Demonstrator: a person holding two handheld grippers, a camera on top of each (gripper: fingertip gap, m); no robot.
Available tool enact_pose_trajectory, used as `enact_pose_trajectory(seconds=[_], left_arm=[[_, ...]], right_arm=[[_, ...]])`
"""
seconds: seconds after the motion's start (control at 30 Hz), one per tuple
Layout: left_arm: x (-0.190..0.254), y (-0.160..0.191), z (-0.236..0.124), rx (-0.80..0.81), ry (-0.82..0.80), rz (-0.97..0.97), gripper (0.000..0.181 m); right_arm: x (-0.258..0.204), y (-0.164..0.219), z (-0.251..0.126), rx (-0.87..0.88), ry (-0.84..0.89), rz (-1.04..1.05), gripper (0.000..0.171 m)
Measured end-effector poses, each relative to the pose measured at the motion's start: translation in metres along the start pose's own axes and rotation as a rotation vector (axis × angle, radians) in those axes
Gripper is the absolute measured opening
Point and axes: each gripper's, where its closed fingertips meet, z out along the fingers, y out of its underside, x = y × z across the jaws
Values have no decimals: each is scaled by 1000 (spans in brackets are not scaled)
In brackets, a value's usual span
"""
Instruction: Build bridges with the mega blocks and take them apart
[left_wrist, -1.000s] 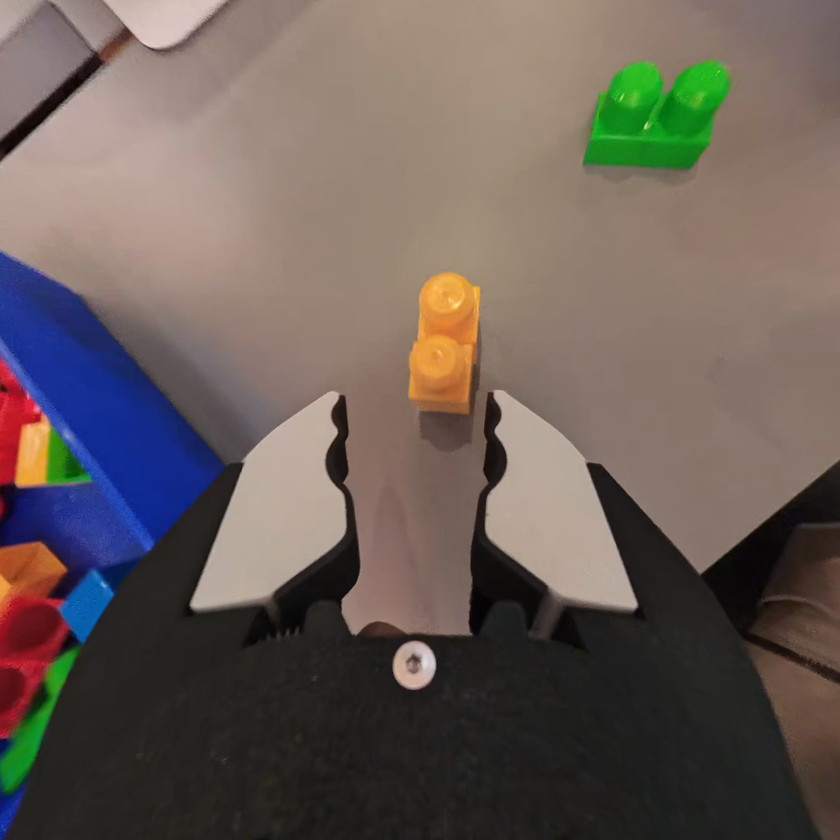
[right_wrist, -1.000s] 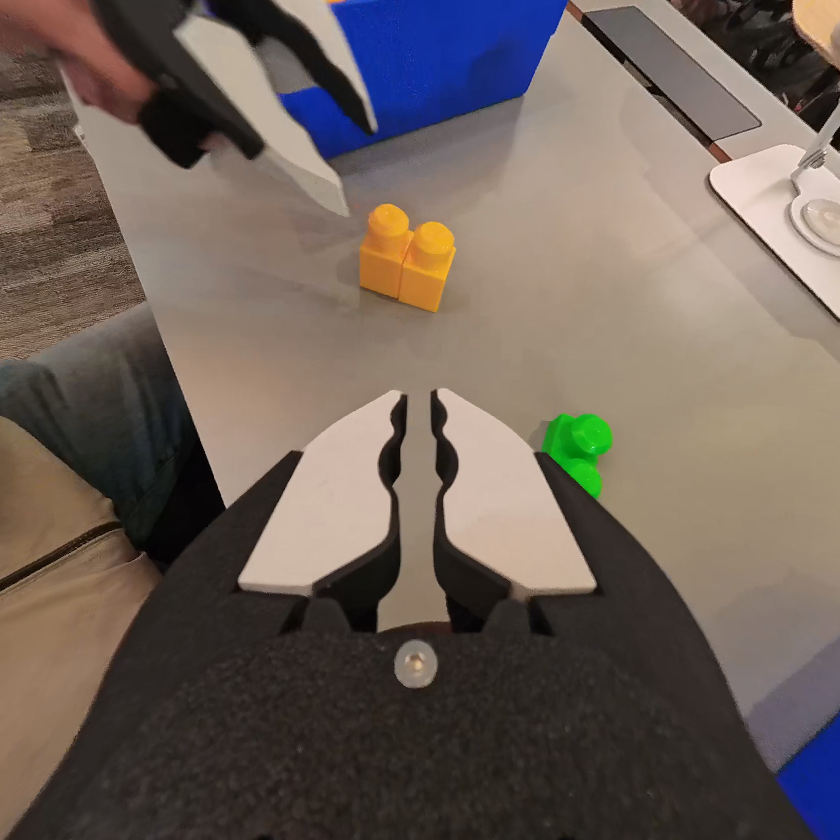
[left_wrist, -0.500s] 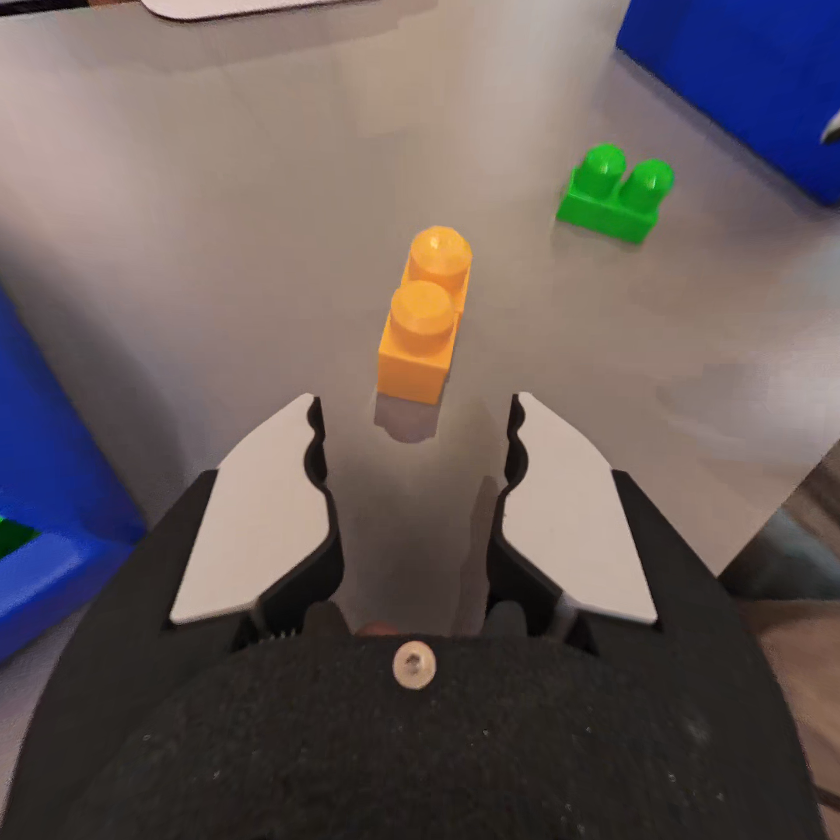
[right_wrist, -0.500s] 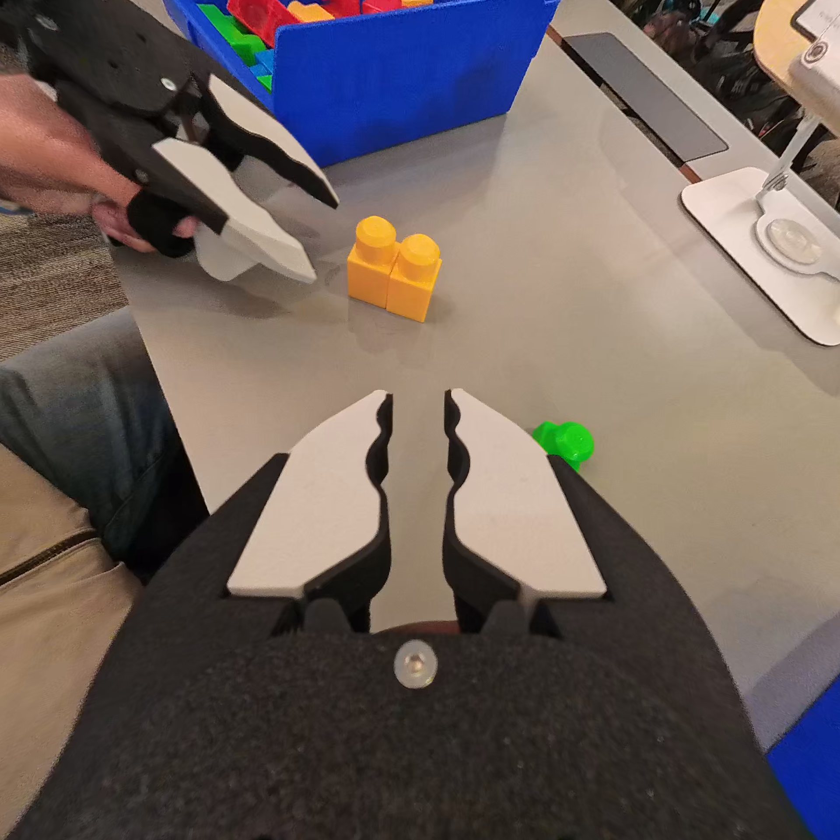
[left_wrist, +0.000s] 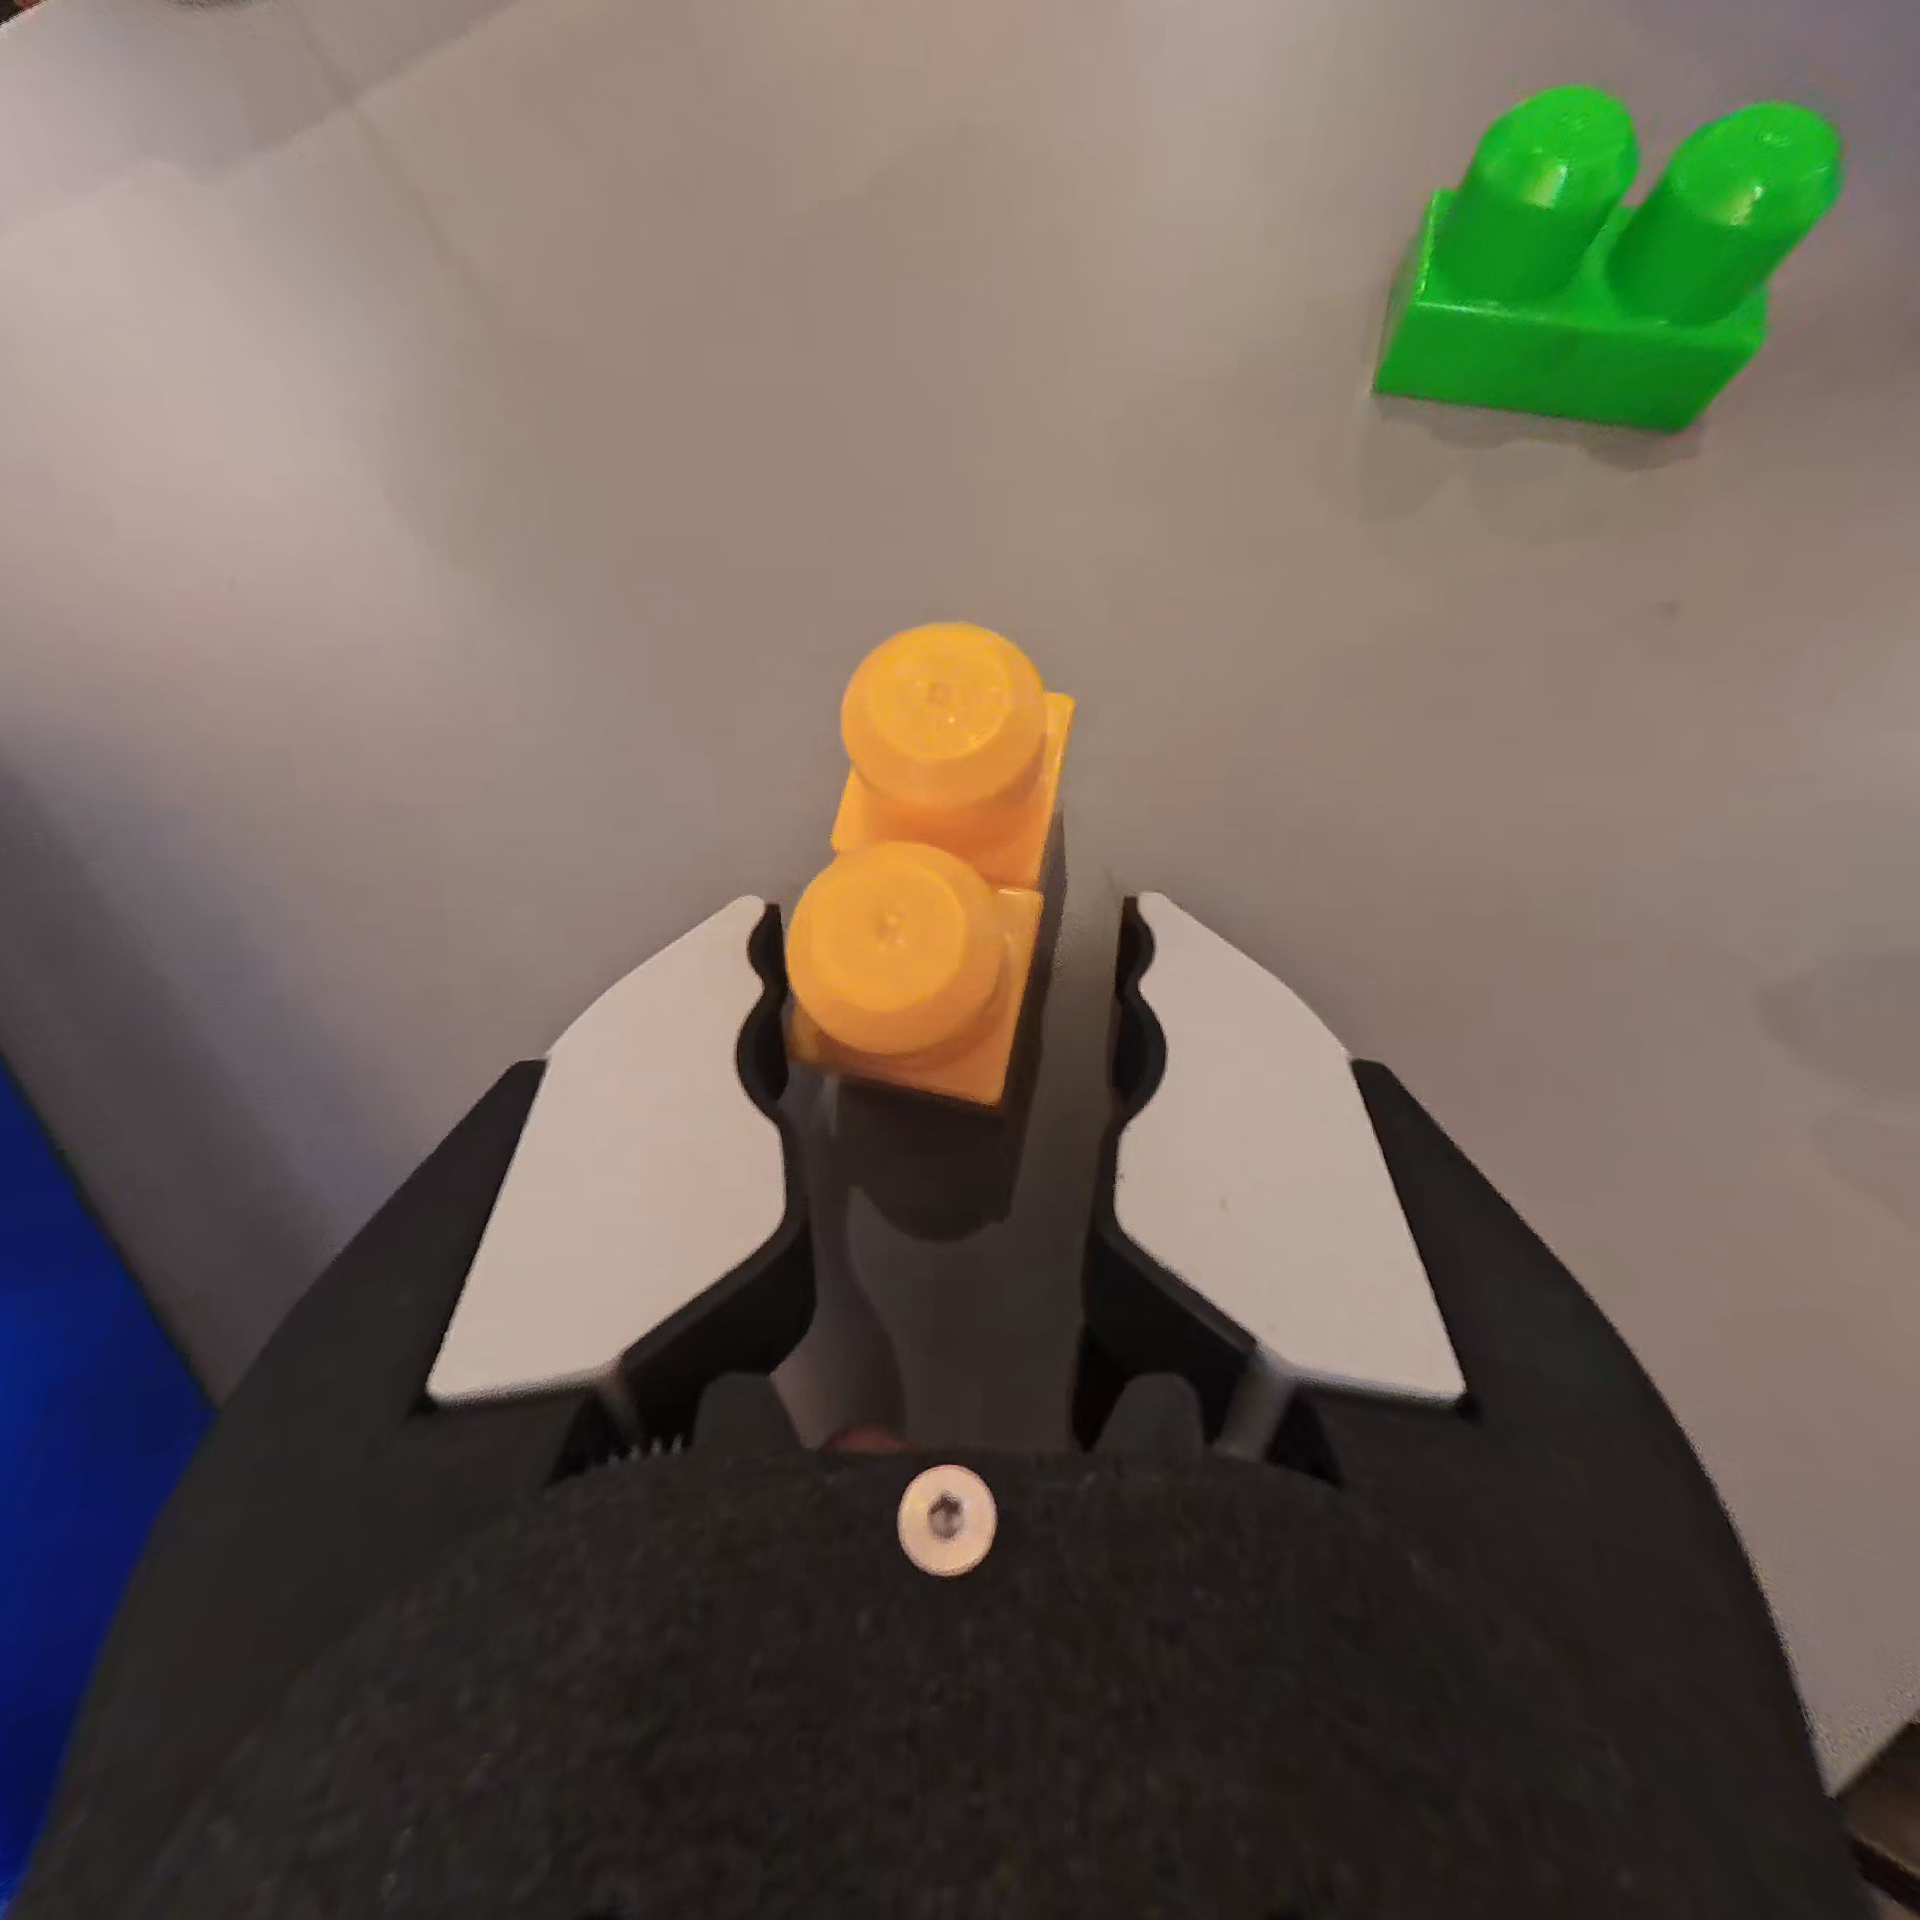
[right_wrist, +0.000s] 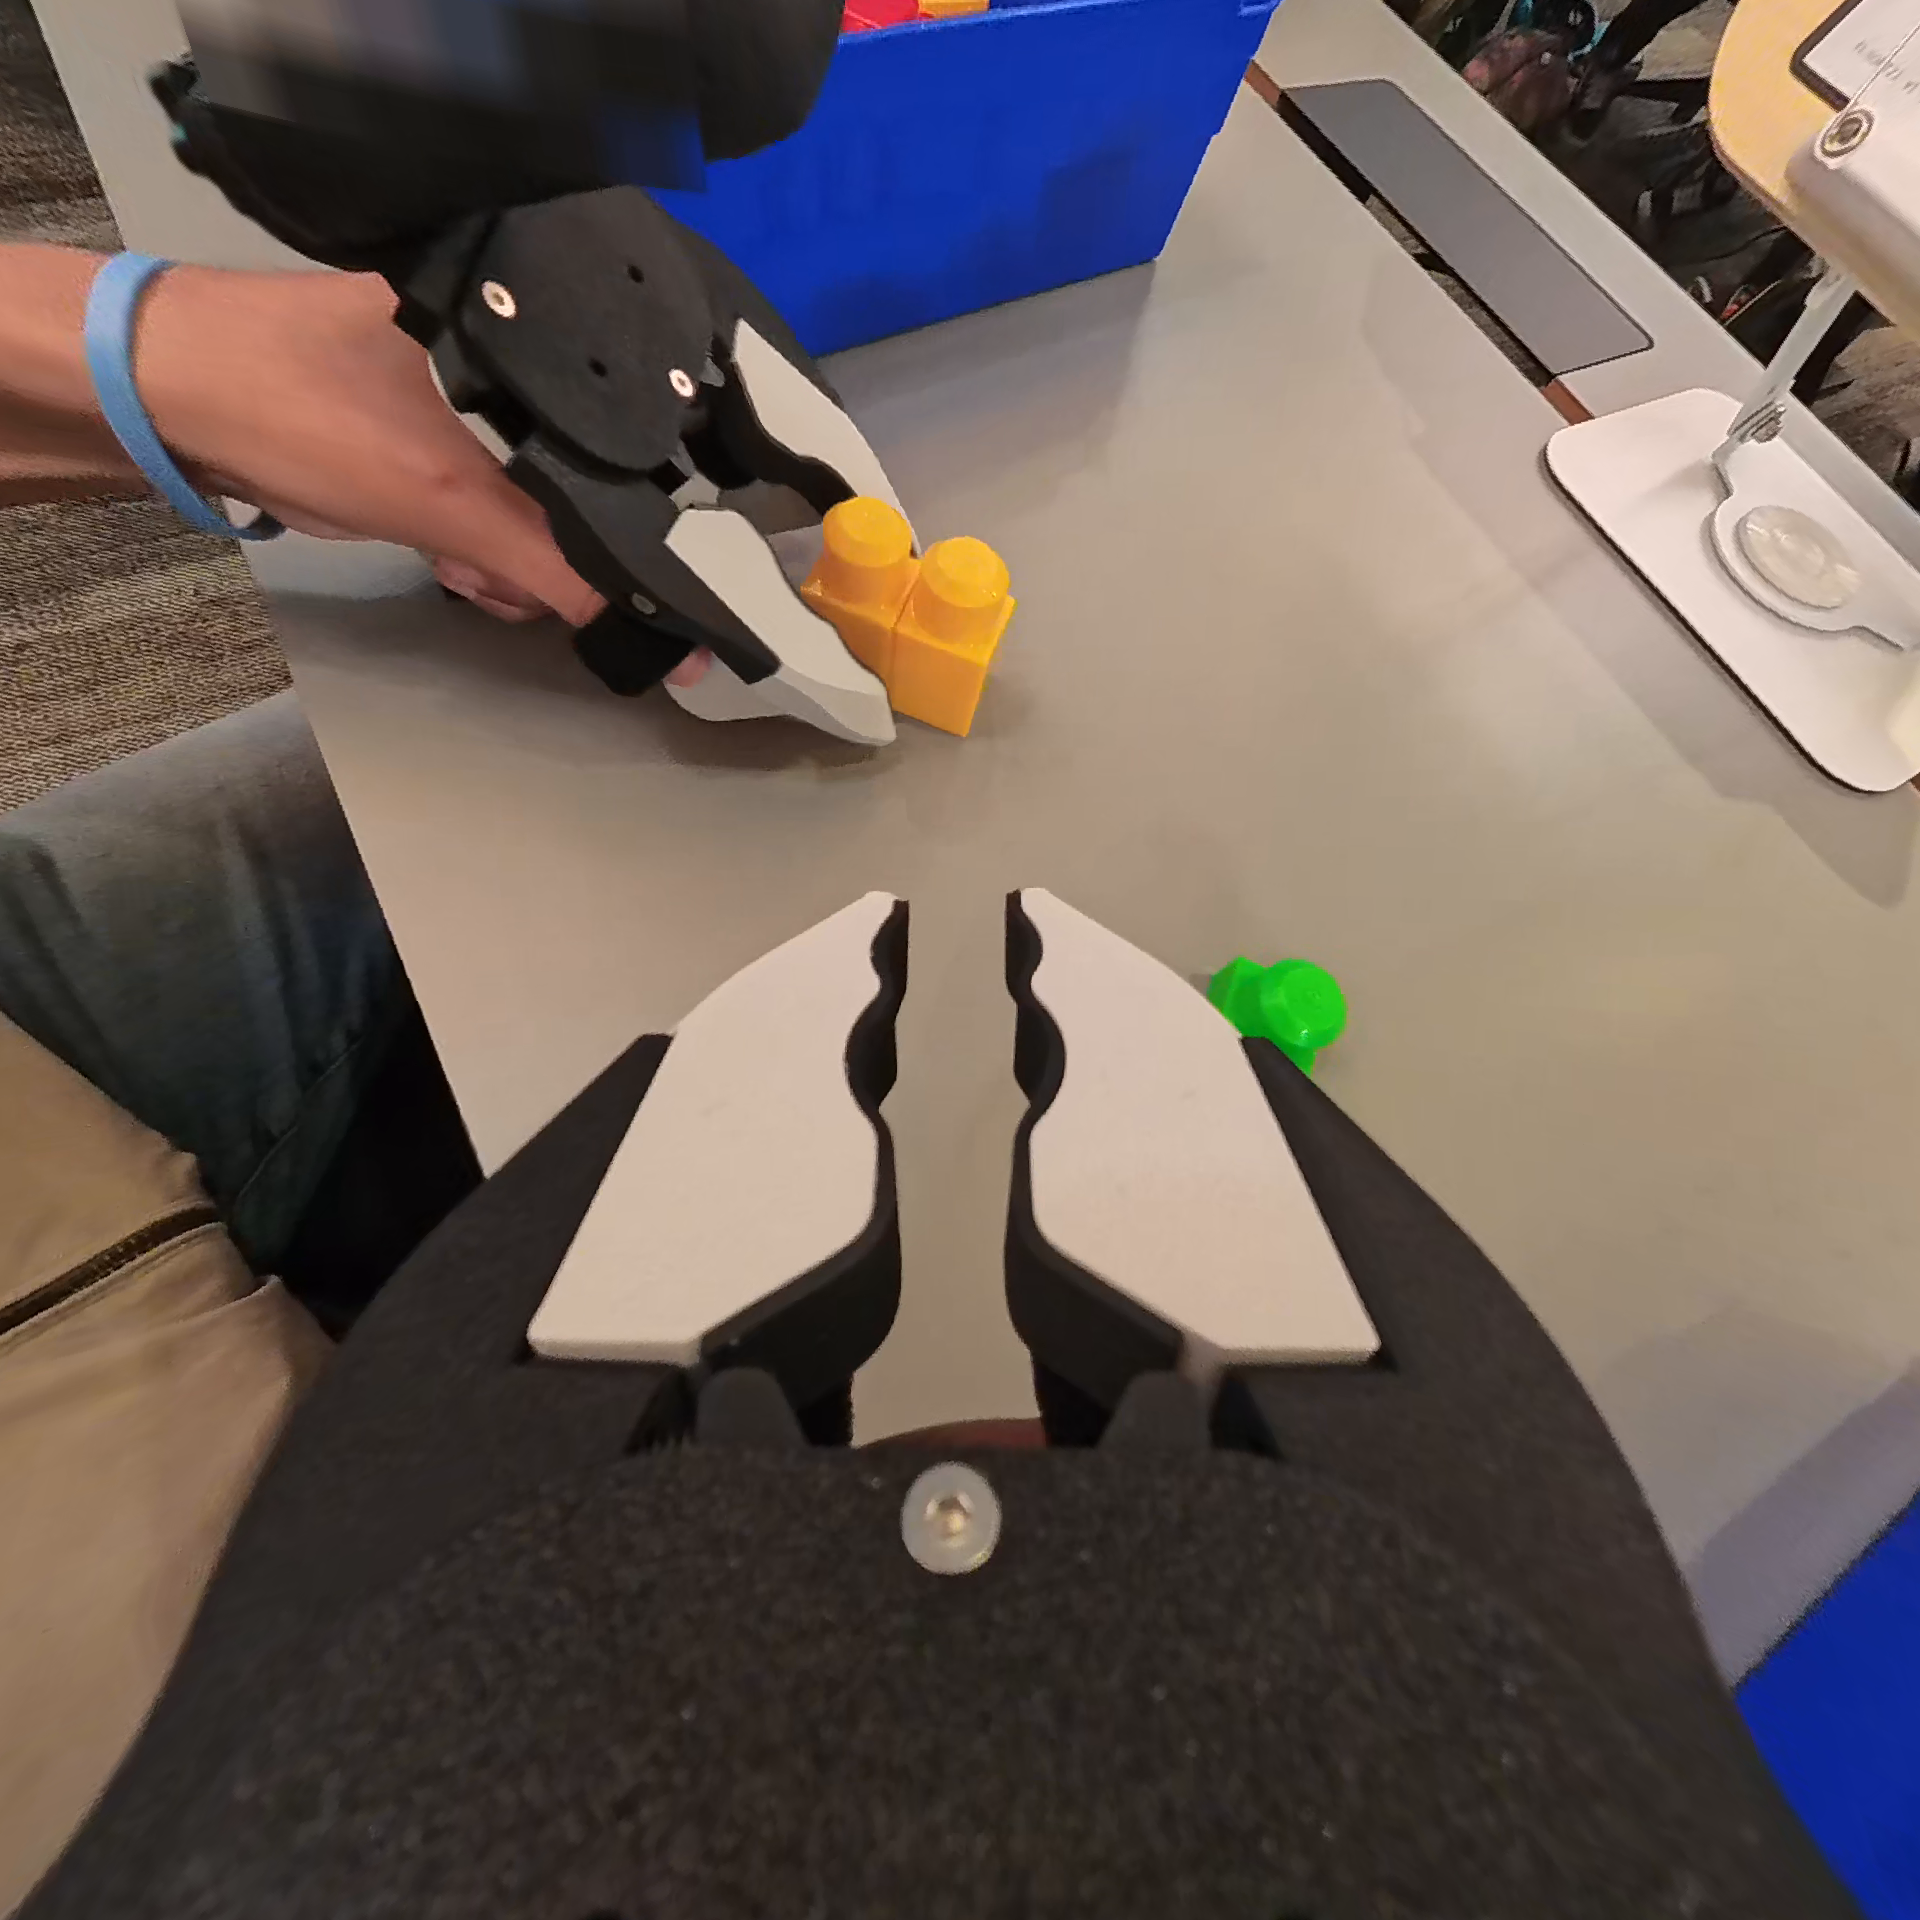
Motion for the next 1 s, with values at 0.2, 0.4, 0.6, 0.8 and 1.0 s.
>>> enact_pose_trajectory(seconds=[0.2, 0.4, 0.6, 0.8, 1.0], left_arm=[[-4, 0, 2, -11, -4, -28, 52], [-5, -2, 5, -9, 10, -14, 55], [-5, -4, 7, -5, 21, 12, 43], [-5, -5, 7, -4, 61, -13, 41], [-2, -6, 8, 2, 58, 35, 40]], right_arm=[[-1, 1, 1, -2, -8, -1, 17], [-3, 1, 2, -5, -13, -3, 16], [-1, 1, 1, -6, -9, -1, 15], [-3, 1, 1, -6, -15, -1, 13], [-3, 1, 1, -5, -17, -4, 12]])
